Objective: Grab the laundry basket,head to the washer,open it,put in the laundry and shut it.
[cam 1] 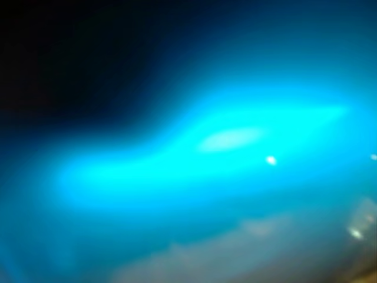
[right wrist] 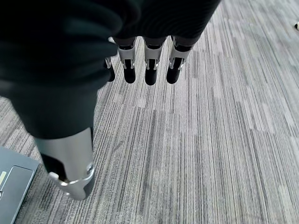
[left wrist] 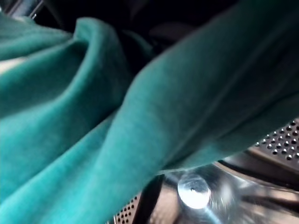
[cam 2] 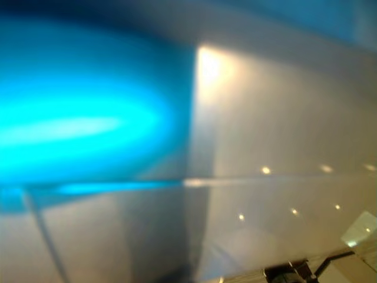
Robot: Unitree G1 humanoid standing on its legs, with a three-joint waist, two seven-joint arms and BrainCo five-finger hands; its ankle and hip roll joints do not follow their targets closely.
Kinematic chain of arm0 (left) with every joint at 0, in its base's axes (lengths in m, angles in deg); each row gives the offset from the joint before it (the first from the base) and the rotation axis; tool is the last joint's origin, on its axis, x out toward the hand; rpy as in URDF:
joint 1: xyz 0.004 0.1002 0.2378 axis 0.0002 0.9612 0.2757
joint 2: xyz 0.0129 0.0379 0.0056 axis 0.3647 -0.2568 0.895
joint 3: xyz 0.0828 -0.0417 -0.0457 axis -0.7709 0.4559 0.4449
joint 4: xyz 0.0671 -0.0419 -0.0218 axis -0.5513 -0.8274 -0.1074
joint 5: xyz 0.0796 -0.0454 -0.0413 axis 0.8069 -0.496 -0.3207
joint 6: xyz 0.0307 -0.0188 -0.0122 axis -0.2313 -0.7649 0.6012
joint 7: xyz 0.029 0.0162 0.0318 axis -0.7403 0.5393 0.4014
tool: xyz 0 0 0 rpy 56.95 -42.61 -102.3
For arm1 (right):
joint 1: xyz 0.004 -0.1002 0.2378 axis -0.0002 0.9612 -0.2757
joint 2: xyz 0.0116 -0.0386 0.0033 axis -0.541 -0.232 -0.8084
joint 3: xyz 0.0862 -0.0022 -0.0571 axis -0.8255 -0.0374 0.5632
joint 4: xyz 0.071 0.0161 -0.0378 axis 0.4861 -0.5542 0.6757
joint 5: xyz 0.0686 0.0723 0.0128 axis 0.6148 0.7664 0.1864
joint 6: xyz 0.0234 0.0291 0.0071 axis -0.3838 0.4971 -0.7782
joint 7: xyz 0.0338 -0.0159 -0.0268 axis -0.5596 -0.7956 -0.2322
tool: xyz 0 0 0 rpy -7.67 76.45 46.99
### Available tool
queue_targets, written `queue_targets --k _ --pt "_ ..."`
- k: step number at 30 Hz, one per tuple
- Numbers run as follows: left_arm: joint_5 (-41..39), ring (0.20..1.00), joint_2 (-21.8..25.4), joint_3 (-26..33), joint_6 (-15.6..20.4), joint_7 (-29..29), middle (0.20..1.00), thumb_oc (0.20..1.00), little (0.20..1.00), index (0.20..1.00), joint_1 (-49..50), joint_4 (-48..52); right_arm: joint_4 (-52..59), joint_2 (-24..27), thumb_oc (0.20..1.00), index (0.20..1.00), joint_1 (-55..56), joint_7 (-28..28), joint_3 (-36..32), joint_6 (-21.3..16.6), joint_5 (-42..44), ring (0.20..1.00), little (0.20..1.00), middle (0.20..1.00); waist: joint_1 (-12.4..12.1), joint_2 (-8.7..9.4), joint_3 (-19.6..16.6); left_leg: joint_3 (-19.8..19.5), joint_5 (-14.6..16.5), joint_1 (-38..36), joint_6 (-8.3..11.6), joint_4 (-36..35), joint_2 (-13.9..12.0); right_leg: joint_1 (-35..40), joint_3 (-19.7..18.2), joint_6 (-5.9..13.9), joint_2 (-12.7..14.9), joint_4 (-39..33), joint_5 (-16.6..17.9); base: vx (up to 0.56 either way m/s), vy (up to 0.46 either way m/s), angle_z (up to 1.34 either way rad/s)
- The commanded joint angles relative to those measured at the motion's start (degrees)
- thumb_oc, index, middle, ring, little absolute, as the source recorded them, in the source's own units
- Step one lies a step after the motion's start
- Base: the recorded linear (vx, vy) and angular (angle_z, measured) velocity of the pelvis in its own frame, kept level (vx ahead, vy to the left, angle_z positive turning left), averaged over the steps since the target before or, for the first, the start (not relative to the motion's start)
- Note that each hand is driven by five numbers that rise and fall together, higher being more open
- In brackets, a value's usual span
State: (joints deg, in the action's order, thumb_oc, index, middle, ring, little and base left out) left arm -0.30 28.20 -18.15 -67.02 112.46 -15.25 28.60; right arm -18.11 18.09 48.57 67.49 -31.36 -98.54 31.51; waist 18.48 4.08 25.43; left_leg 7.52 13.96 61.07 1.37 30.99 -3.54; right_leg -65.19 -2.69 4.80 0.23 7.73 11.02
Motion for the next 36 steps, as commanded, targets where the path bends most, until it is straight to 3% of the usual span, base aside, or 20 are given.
queue_targets --k 1,3,10,18,30,36 --pt "3.94 0.2 3.1 -0.71 1.98 -0.69 0.2 0.2 0.2 0.2 -20.94 -1.04 0.86 5.77 1.0 1.0 4.9 0.89 -1.16 -0.1 0.64 1.0 1.0 1.0 3.33 -3.15 -1.78 -4.17 -0.68 -11.75 -0.43 -8.66 -3.6 2.79 1.43 2.27 0.46 3.21 -6.4 -0.01 -0.009 -0.11" --pt "4.27 0.2 3.17 -1.27 2.02 -0.69 0.2 0.2 0.2 0.2 -21.17 -0.69 0.54 6.16 1.0 1.0 5.14 0.61 -1.3 -0.12 0.56 1.0 1.0 1.0 3.25 -3.03 -1.81 -4.21 -0.44 -11.08 -0.47 -8.0 -3.74 2.41 1.7 2.22 0.58 3.59 -6.53 -0.02 -0.027 -0.06" --pt "4.92 0.2 2.19 -3.57 1.84 -1.8 0.2 0.2 0.2 0.2 -20.33 0.87 -1.38 5.82 1.0 1.0 4.8 0.18 -1.25 -0.54 1.2 1.0 1.0 1.0 2.89 -3.48 -1.63 -5.65 2.91 -0.72 -0.95 5.49 -5.49 -2.74 4.15 0.43 0.77 11.85 -9.99 -0.03 -0.089 -0.02" --pt "4.45 0.2 0.37 -4.85 0.16 -3.81 0.2 0.2 0.2 0.2 -19.61 -2.64 -5.52 5.49 1.0 1.0 1.92 -1.86 2.17 -0.67 3.07 1.0 1.0 1.0 2.86 -2.11 -2.51 -8.32 5.68 4.71 -1.59 14.0 -5.82 -4.35 7.02 -0.83 0.33 15.22 -10.71 -0.03 -0.042 0.0" --pt "5.68 0.2 0.18 -5.75 -0.81 -4.78 0.2 0.2 0.2 0.2 -21.03 -5.58 -7.65 5.76 1.0 1.0 0.85 -2.26 2.98 -0.41 2.3 1.0 1.0 1.0 2.86 -1.88 -2.49 -7.87 5.78 4.04 -1.99 12.14 -5.76 -4.17 7.52 -0.33 1.1 13.31 -9.28 -0.01 0.004 -0.03" --pt "0.02 0.2 3.0 -6.05 -0.56 -5.28 0.2 0.2 0.2 0.2 -29.32 -8.86 -10.71 6.85 1.0 1.0 -2.73 -1.79 3.13 0.11 2.1 1.0 1.0 1.0 3.1 -2.03 -2.96 -7.0 4.67 0.67 -1.45 7.25 -6.03 -2.5 7.26 0.23 1.47 9.99 -8.11 0.03 -0.016 0.0"
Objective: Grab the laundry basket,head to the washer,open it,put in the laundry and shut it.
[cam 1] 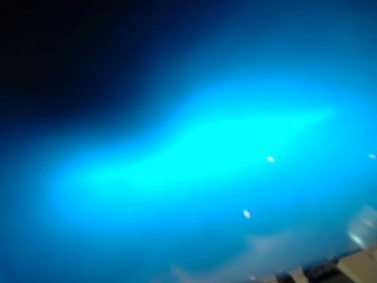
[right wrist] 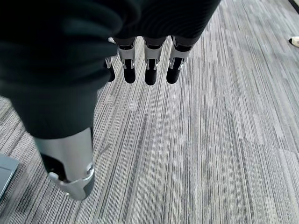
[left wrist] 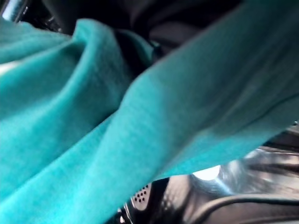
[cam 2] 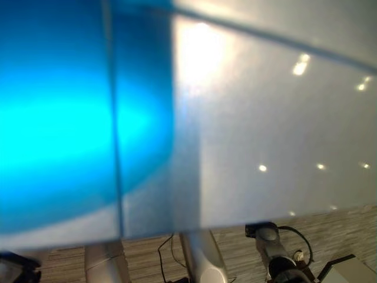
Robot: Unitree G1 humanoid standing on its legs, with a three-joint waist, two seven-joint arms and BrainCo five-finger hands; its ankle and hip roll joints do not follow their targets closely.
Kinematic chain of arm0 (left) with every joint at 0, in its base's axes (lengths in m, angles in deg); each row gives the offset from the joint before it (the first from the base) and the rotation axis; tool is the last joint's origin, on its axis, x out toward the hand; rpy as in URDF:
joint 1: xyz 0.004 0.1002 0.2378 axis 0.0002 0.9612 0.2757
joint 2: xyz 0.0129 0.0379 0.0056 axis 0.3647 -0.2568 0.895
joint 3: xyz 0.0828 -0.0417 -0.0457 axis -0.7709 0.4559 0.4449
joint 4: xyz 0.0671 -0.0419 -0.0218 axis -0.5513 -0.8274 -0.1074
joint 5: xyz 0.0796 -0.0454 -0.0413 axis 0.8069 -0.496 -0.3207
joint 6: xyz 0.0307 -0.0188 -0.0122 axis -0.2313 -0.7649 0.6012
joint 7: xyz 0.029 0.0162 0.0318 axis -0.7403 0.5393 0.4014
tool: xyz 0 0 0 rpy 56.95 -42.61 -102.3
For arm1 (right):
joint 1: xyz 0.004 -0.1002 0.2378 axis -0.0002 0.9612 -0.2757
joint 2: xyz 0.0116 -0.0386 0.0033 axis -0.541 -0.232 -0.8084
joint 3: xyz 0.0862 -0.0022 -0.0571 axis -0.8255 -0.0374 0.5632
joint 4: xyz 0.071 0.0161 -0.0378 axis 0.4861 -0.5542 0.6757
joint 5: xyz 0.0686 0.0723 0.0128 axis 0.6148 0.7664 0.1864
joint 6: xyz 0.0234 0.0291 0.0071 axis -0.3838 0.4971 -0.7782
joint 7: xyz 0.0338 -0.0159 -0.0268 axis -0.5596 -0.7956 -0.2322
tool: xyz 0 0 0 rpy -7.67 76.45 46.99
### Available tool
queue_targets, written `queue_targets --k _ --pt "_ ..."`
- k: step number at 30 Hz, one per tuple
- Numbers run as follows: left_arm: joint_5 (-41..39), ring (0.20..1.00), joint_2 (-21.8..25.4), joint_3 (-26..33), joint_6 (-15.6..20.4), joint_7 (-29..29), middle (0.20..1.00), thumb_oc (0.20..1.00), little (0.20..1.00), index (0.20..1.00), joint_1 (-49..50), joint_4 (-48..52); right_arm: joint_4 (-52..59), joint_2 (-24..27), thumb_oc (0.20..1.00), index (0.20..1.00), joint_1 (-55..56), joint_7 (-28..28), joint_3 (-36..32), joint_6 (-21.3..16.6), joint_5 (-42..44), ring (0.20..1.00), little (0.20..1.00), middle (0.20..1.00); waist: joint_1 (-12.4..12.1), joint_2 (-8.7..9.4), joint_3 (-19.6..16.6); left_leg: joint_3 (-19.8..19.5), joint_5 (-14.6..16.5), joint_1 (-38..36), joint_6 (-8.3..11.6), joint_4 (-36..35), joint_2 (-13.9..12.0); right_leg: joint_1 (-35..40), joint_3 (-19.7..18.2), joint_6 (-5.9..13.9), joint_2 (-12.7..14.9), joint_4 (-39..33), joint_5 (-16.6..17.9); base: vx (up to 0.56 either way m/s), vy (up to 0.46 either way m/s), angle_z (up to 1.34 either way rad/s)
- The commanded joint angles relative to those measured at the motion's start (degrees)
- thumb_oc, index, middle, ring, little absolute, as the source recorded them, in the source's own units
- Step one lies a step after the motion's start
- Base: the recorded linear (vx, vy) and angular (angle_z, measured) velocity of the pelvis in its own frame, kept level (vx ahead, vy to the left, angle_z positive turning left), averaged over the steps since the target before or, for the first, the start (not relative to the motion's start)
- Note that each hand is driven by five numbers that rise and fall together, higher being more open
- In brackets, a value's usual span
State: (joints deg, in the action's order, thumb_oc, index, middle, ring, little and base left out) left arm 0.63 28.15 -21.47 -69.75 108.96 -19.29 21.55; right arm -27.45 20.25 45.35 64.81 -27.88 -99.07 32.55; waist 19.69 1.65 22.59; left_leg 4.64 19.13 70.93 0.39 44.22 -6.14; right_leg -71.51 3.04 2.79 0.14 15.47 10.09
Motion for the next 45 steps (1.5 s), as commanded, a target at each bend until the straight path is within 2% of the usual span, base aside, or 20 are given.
queue_targets --k 1,2,3,4,7,10,12,15,18,22,26,30,32,34,40,45 --pt "-1.78 0.2 3.36 -3.34 2.99 -1.76 0.2 0.2 0.2 0.2 -26.4 -0.67 -1.5 4.87 1.0 1.0 0.49 0.99 -0.54 0.67 0.91 1.0 1.0 1.0 2.07 0.38 -0.14 -3.92 -0.87 -9.79 -0.29 -6.91 -3.42 4.14 1.49 2.32 1.63 1.8 -7.07 0.04 -0.026 0.0" --pt "-2.63 0.244 3.59 -3.64 3.94 -1.75 0.244 0.244 0.244 0.244 -26.88 0.96 -1.48 4.96 1.0 1.0 0.68 1.11 -0.8 0.69 0.72 1.0 1.0 1.0 2.2 0.34 -0.22 -3.72 -1.33 -10.49 -0.13 -8.03 -3.47 4.45 1.46 2.38 1.7 1.21 -7.02 0.04 -0.027 0.08" --pt "-3.4 1.0 3.51 -3.83 4.87 -1.6 1.0 1.0 1.0 1.0 -26.65 2.54 -1.26 5.02 1.0 1.0 0.97 1.28 -1.03 0.76 0.51 1.0 1.0 1.0 2.34 0.41 -0.29 -3.49 -1.73 -11.27 0.0 -9.01 -3.41 4.91 1.49 2.42 1.79 0.69 -6.91 0.03 -0.026 0.11" --pt "-5.17 1.0 3.45 -3.83 6.03 -2.14 1.0 1.0 1.0 1.0 -26.28 4.68 -0.94 5.14 1.0 1.0 1.18 1.4 -1.25 0.81 0.4 1.0 1.0 1.0 2.4 0.38 -0.44 -3.41 -2.12 -11.77 0.22 -9.76 -3.39 5.22 1.51 2.48 1.72 0.33 -6.91 0.02 -0.025 0.11" --pt "-6.53 1.0 4.49 -4.41 6.23 -4.61 1.0 1.0 1.0 1.0 -23.57 7.43 0.3 5.31 1.0 1.0 2.2 1.47 -2.02 1.19 -0.09 1.0 1.0 1.0 2.3 0.19 -0.75 -3.11 -2.96 -12.97 0.52 -11.47 -3.44 5.95 1.52 2.4 1.82 -0.23 -6.87 0.01 -0.014 0.03" --pt "-6.37 1.0 4.68 -4.44 6.01 -4.91 1.0 1.0 1.0 1.0 -22.24 7.74 0.57 5.33 1.0 1.0 2.39 1.41 -1.97 1.35 -0.36 1.0 1.0 1.0 2.15 0.12 -0.86 -3.16 -3.24 -13.38 0.56 -11.9 -3.46 6.12 1.58 2.37 1.97 -0.08 -6.92 0.0 0.0 0.0" --pt "-6.27 1.0 3.57 -4.24 4.23 -6.91 1.0 1.0 1.0 1.0 -17.59 4.74 -0.14 5.58 1.0 1.0 1.35 1.2 -1.2 1.81 -0.41 1.0 1.0 1.0 1.51 0.04 -0.85 -3.34 -4.13 -14.32 0.91 -13.89 -3.2 6.69 1.96 2.36 2.6 -0.62 -6.88 0.01 -0.032 0.02" --pt "-3.5 1.0 3.7 -4.89 2.44 -8.16 1.0 1.0 1.0 1.0 -14.57 2.13 -0.26 5.27 1.0 1.0 1.18 0.76 -0.58 1.43 -0.28 1.0 1.0 1.0 1.38 0.2 -0.57 -3.47 -4.91 -14.6 1.09 -14.77 -3.07 7.05 2.32 2.29 2.99 -0.93 -6.8 0.0 -0.015 0.06" --pt "-1.82 1.0 3.67 -5.21 2.08 -8.54 1.0 1.0 1.0 1.0 -12.29 2.42 -0.16 4.94 1.0 1.0 1.8 0.42 -0.59 1.04 -0.05 1.0 1.0 1.0 1.35 0.3 -0.53 -3.8 -5.26 -14.74 1.14 -15.2 -2.98 7.18 2.48 2.19 3.09 -0.81 -6.89 0.0 -0.007 0.05" --pt "1.88 1.0 4.15 -7.36 1.92 -9.58 1.0 1.0 1.0 1.0 -6.2 7.47 0.69 4.53 1.0 1.0 2.87 -0.11 -1.67 0.65 0.85 1.0 1.0 1.0 0.96 0.29 -0.5 -4.18 -5.64 -15.35 1.13 -15.88 -2.62 7.88 2.96 2.13 3.47 -0.56 -6.92 0.0 0.0 0.03" --pt "11.09 1.0 9.73 -11.98 3.15 -10.97 1.0 1.0 1.0 1.0 5.79 22.7 2.94 3.94 1.0 1.0 4.98 -1.14 -3.57 0.15 1.74 1.0 1.0 1.0 -0.6 -0.01 -0.59 -4.79 -6.17 -17.69 1.05 -17.34 -1.7 10.22 3.23 2.36 4.54 -0.66 -6.67 0.0 0.021 0.0" --pt "14.61 1.0 16.54 -11.23 4.13 -13.15 1.0 1.0 1.0 1.0 18.39 34.88 3.75 3.17 1.0 1.0 6.61 -1.62 -6.2 0.26 1.51 1.0 1.0 1.0 -2.3 -0.4 -0.66 -5.16 -6.04 -20.76 0.85 -18.56 -0.85 13.18 3.66 2.56 5.64 -1.2 -6.23 0.0 0.06 0.09" --pt "15.92 1.0 25.11 -7.03 4.43 -17.1 1.0 1.0 1.0 1.0 35.42 46.94 3.1 1.74 1.0 1.0 8.0 -1.93 -8.99 0.73 0.97 1.0 1.0 1.0 -4.27 -0.91 -0.97 -5.45 -5.63 -25.04 0.77 -20.14 0.12 17.1 3.76 2.8 6.72 -2.55 -5.53 0.02 0.146 -0.02" --pt "14.27 1.0 29.25 -2.5 4.42 -21.13 1.0 1.0 1.0 1.0 50.3 55.67 1.85 1.26 1.0 1.0 8.76 -2.6 -10.5 1.36 0.17 1.0 1.0 1.0 -5.64 -1.27 -1.38 -5.32 -5.41 -29.4 0.62 -22.01 0.6 20.85 3.77 2.88 7.39 -3.79 -4.89 0.03 0.149 -0.19" --pt "8.81 1.0 34.17 2.89 2.26 -28.67 1.0 1.0 1.0 1.0 75.25 66.02 -2.34 1.8 1.0 1.0 9.34 -3.81 -11.81 2.16 -1.41 1.0 1.0 1.0 -8.52 -2.02 -2.74 -5.03 -4.65 -36.78 0.2 -23.57 1.59 28.71 3.47 3.49 8.5 -6.27 -3.77 0.02 0.099 0.26" --pt "7.27 1.0 34.12 4.05 0.9 -31.06 1.0 1.0 1.0 1.0 82.93 69.28 -5.5 1.7 1.0 1.0 8.83 -4.12 -11.44 2.47 -1.37 1.0 1.0 1.0 -9.74 -2.04 -3.29 -5.12 -4.53 -41.78 0.26 -24.96 1.84 33.91 3.82 4.09 9.23 -7.82 -3.05 0.04 0.05 0.02"
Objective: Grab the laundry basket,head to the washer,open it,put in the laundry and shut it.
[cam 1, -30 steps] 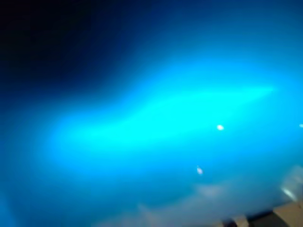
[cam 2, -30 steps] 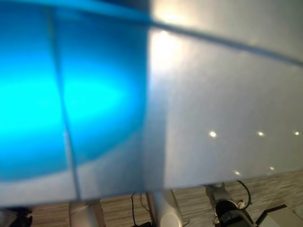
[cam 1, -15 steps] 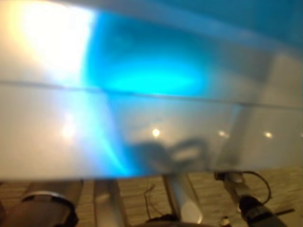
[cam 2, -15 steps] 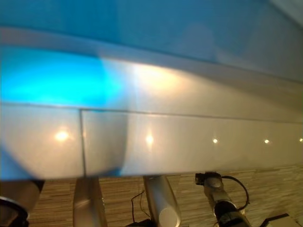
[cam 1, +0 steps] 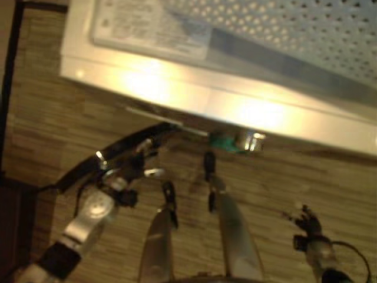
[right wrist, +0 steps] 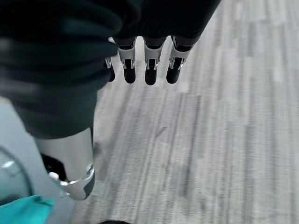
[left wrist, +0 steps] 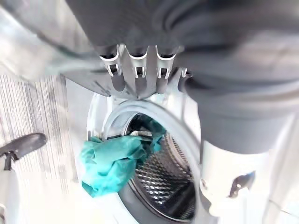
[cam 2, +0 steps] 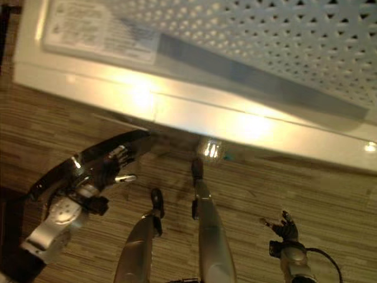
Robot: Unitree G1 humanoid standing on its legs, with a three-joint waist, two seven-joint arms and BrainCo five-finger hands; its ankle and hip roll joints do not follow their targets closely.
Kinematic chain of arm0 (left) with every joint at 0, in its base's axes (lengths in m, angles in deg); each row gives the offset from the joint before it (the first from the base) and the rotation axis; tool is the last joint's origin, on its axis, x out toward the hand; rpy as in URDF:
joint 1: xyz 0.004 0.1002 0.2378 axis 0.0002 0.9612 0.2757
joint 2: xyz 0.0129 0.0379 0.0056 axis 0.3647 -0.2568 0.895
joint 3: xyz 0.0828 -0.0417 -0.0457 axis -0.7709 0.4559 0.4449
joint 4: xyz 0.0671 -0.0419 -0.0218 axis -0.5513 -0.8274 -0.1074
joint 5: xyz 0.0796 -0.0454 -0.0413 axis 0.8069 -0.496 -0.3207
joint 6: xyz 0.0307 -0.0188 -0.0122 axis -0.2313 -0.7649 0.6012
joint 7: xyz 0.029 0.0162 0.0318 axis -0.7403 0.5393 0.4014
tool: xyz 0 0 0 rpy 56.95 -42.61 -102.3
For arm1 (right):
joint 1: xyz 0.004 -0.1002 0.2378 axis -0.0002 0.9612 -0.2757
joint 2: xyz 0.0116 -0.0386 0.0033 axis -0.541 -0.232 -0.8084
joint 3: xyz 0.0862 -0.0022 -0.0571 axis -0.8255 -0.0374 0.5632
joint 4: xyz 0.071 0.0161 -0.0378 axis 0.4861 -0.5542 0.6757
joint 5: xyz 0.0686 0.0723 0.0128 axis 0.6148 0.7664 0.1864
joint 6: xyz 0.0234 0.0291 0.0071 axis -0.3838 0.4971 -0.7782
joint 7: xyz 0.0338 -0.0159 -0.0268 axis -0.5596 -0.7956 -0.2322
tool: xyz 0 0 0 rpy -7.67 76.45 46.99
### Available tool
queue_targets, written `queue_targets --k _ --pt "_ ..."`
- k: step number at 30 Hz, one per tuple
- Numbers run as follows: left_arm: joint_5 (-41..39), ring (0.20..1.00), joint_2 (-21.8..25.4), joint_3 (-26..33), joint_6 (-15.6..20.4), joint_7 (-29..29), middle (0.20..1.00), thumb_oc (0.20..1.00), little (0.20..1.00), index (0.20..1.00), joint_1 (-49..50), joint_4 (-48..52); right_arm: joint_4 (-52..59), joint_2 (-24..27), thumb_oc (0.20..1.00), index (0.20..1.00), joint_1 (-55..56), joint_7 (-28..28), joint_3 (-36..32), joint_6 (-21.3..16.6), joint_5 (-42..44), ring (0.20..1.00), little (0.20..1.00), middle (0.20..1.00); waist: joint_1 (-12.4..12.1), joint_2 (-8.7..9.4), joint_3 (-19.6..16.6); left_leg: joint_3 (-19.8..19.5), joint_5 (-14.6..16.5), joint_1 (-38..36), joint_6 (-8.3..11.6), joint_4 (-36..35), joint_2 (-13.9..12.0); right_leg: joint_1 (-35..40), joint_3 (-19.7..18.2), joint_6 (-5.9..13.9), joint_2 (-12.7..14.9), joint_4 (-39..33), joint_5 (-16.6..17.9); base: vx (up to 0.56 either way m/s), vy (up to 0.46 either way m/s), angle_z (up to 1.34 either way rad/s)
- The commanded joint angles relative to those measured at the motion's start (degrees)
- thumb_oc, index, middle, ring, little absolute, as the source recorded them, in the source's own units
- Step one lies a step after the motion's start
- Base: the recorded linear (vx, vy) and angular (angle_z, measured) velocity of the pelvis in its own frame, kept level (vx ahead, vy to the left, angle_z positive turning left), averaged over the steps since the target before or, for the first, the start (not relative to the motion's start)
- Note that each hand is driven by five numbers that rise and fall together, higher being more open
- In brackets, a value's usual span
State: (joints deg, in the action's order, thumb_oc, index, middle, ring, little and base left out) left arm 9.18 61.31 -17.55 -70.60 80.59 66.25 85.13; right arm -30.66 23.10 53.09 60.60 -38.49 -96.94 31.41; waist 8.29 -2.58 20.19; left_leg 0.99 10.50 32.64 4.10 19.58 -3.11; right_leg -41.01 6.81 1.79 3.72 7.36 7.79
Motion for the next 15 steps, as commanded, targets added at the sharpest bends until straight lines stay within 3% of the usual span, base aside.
queue_targets --k 1,5,7,15 --pt "-1.46 1.0 0.61 0.28 1.46 -3.14 1.0 1.0 1.0 1.0 -1.38 6.1 -3.07 -1.44 1.0 1.0 0.99 -0.07 -0.65 0.41 -0.25 1.0 1.0 1.0 1.32 2.14 -0.97 -1.58 4.05 -4.86 -3.45 -0.83 -1.11 4.81 0.14 5.18 5.83 0.03 -0.76 0.04 0.046 -0.29" --pt "-2.85 1.0 -1.76 0.49 -0.27 -3.8 1.0 1.0 1.0 1.0 3.05 5.23 -4.31 -2.34 1.0 1.0 0.34 -0.66 0.7 1.26 -0.65 1.0 1.0 1.0 0.14 2.34 -1.58 -1.98 3.87 -10.0 -3.28 -2.49 -0.98 9.94 0.78 5.44 6.54 -0.68 -0.87 0.04 0.036 0.11" --pt "-2.74 1.0 -2.36 1.23 -0.92 -3.79 1.0 1.0 1.0 1.0 4.65 4.49 -4.95 -2.55 1.0 1.0 -0.14 -0.77 0.61 1.58 -0.57 1.0 1.0 1.0 0.0 3.11 -1.55 -1.52 2.36 -11.77 -3.32 -3.01 -0.3 12.0 1.48 4.96 7.69 -1.33 0.24 0.0 0.052 0.03" --pt "0.22 1.0 -8.82 9.61 -1.28 -2.43 1.0 1.0 1.0 1.0 11.53 2.25 -10.09 -4.41 1.0 1.0 0.24 -2.49 -2.91 3.6 0.56 1.0 1.0 1.0 -3.11 2.82 -5.97 -2.18 1.47 -24.47 -3.47 -9.0 -0.04 23.01 2.9 6.35 8.65 -3.83 -0.05 0.08 0.057 0.04"
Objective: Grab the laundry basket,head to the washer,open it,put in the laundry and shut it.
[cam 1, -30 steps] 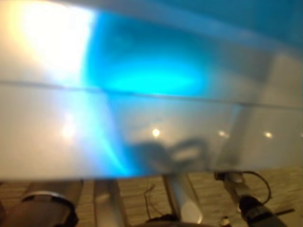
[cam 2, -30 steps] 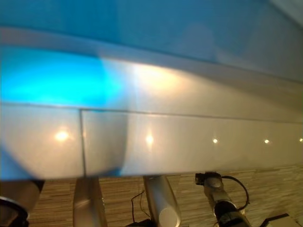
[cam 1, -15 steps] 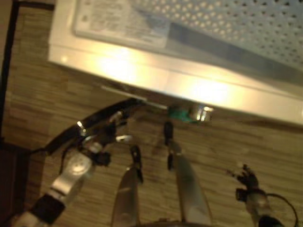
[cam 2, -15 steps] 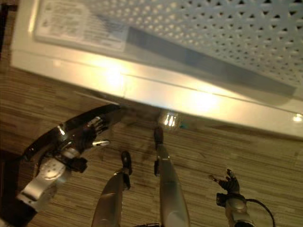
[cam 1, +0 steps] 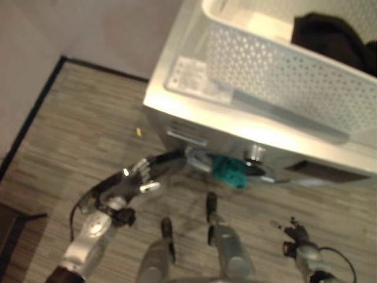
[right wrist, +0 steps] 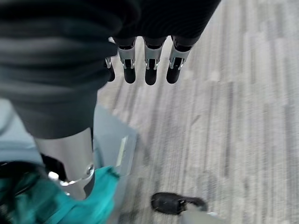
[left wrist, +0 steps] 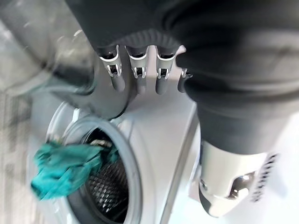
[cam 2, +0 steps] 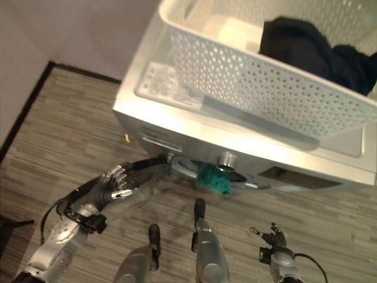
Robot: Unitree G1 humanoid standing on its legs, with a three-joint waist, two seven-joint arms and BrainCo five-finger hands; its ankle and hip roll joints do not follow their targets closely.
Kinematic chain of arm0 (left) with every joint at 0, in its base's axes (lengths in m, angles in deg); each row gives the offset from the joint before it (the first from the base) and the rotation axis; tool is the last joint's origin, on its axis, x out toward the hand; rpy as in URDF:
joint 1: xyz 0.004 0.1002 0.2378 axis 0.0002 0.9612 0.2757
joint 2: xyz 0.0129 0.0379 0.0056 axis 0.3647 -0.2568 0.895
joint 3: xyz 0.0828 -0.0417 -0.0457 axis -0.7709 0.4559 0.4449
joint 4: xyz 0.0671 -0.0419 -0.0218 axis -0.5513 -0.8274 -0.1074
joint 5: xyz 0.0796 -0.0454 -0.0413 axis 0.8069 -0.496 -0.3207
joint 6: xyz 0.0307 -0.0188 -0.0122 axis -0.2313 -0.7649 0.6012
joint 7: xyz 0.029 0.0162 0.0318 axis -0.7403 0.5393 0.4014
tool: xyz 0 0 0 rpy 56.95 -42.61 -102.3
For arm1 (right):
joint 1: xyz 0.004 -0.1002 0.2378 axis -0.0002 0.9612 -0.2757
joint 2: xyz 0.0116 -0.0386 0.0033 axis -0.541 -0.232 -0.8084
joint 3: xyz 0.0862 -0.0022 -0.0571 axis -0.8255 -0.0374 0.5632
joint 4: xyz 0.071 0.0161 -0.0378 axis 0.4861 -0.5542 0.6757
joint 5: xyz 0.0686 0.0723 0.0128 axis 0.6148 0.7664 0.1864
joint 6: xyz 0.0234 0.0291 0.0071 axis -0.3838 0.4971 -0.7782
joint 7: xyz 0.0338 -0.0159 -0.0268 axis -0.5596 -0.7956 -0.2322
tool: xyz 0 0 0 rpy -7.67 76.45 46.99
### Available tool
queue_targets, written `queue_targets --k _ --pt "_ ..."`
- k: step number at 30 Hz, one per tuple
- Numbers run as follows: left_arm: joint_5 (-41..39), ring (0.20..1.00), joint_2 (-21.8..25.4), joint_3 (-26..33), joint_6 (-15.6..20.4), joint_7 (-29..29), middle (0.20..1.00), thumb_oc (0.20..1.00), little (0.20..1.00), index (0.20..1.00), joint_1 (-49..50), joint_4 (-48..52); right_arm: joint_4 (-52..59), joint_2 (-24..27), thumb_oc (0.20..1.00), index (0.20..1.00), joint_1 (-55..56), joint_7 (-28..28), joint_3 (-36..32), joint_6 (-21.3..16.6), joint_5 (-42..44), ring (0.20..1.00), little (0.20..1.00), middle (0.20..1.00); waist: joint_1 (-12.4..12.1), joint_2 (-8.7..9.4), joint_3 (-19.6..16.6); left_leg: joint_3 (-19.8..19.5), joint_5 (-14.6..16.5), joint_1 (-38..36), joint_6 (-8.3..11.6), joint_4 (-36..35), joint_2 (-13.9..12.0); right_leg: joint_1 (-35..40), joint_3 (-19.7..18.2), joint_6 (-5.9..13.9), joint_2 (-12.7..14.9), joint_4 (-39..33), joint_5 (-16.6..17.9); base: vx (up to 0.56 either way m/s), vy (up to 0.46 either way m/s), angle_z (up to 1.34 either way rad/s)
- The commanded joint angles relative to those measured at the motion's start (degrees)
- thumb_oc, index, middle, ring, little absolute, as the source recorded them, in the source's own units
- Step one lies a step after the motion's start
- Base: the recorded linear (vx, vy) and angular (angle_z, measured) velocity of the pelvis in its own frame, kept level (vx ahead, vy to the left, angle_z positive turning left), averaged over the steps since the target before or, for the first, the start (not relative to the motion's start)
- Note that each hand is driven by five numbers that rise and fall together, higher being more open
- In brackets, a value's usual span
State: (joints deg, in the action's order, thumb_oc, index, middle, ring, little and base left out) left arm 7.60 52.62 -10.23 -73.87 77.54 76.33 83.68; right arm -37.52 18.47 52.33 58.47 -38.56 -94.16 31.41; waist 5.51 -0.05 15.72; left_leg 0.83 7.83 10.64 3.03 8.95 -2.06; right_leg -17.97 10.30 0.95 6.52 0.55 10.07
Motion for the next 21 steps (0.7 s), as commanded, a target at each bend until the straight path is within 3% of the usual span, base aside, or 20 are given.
queue_targets --k 1,9,13,17,21 --pt "1.81 1.0 -0.12 2.31 1.99 0.61 1.0 1.0 1.0 1.0 1.47 3.71 -3.22 0.2 1.0 1.0 1.0 -0.36 -2.83 0.82 0.56 1.0 1.0 1.0 -0.27 0.34 -1.54 -2.04 4.06 -2.45 -2.42 1.55 -1.03 -0.07 -0.59 7.2 5.91 2.97 -2.32 0.06 0.028 -0.03" --pt "3.65 1.0 -1.7 9.04 1.19 0.97 1.0 1.0 1.0 1.0 8.72 4.32 -5.16 -1.59 1.0 1.0 3.54 -1.69 -4.95 2.52 0.22 1.0 1.0 1.0 -1.74 -0.57 -2.23 -1.18 4.61 -10.32 -2.4 -2.62 -1.52 4.26 -0.57 8.37 6.44 2.88 -3.24 0.03 0.005 -0.04" --pt "2.81 1.0 -2.3 10.29 1.57 1.56 1.0 1.0 1.0 1.0 8.89 5.62 -6.84 -1.91 1.0 1.0 1.65 -0.83 -4.73 2.63 0.38 1.0 1.0 1.0 -1.7 -1.87 1.19 -0.95 4.55 -6.41 -2.58 -0.29 -0.21 0.07 -1.7 8.39 7.37 4.45 -2.16 -0.19 0.013 -0.03" --pt "3.28 1.0 -3.97 10.18 2.35 2.3 1.0 1.0 1.0 1.0 7.37 5.85 -7.43 -1.49 1.0 1.0 -2.38 0.62 -3.96 2.49 0.83 1.0 1.0 1.0 -1.67 -3.08 5.3 -0.86 3.84 2.58 -3.01 4.15 1.84 -5.8 -2.38 7.84 8.85 5.95 -1.04 -0.2 -0.003 0.1" --pt "4.12 1.0 -4.88 9.43 2.73 2.61 1.0 1.0 1.0 1.0 5.57 5.62 -7.83 -0.09 1.0 1.0 -4.0 1.37 -4.43 2.22 1.59 1.0 1.0 1.0 -1.97 -3.92 7.18 -1.12 3.15 5.94 -2.89 4.81 2.26 -8.29 -2.28 7.69 9.29 6.23 -0.79 -0.1 -0.02 0.13"
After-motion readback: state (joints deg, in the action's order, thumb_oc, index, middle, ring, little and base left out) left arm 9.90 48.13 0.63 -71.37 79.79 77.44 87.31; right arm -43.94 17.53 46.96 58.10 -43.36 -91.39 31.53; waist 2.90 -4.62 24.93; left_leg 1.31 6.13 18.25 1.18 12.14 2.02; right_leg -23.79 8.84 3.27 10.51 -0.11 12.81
